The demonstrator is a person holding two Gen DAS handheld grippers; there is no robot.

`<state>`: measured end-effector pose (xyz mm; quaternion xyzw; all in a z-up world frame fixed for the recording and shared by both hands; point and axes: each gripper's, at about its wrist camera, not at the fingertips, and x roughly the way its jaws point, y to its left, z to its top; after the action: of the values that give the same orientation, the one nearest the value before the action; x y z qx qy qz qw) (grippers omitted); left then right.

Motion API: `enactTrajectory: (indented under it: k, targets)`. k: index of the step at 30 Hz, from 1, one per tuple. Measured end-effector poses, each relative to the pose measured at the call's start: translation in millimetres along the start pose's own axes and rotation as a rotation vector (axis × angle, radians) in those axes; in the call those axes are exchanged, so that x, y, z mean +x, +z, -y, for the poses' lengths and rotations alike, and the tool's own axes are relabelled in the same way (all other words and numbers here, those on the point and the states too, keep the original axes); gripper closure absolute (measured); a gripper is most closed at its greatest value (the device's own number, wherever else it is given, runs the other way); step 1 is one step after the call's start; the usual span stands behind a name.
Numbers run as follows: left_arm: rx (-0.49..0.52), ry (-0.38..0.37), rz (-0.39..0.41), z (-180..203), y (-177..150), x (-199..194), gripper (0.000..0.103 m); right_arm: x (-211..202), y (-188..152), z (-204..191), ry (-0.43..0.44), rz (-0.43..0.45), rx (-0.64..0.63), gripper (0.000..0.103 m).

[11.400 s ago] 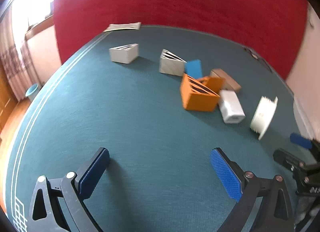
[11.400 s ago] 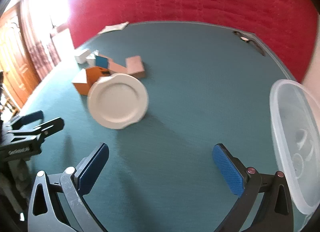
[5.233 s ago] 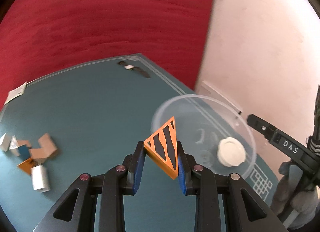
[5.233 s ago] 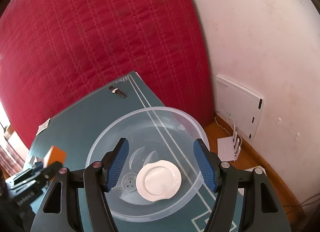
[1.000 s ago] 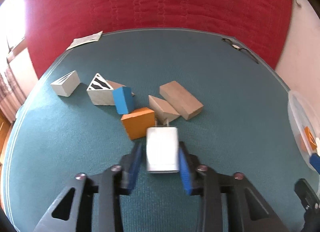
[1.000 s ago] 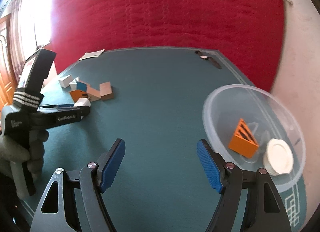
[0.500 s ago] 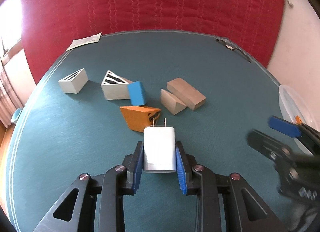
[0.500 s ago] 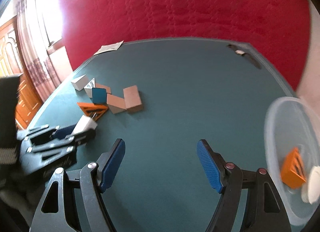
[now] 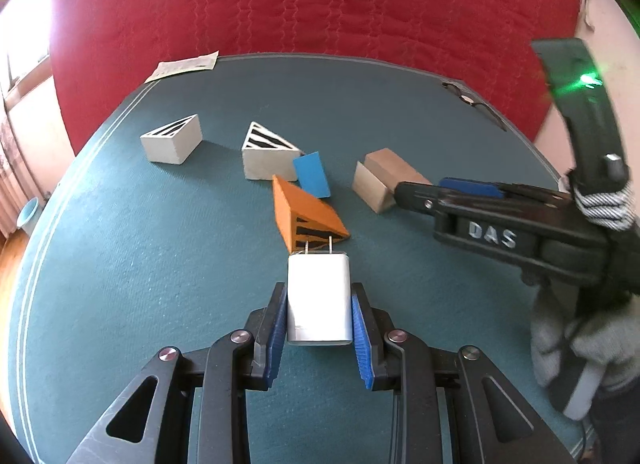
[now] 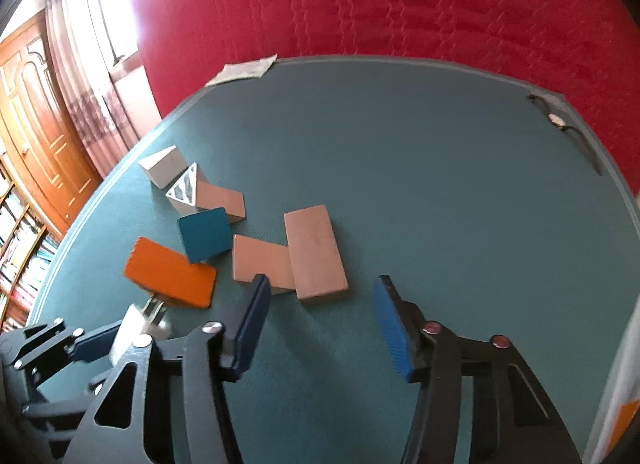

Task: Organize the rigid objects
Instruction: 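Grasp the long tan wooden block with the right gripper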

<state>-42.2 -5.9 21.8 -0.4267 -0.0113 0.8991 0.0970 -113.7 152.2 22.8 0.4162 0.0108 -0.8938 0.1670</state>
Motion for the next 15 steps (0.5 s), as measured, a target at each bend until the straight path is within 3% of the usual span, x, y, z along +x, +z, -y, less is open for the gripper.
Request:
enactTrajectory:
  k: [15]
  targets:
    - [-0.021, -0.012, 0.001, -6, -1, 2, 0.071, 11, 11, 1, 0.004, -0.001, -0.002, 0.063]
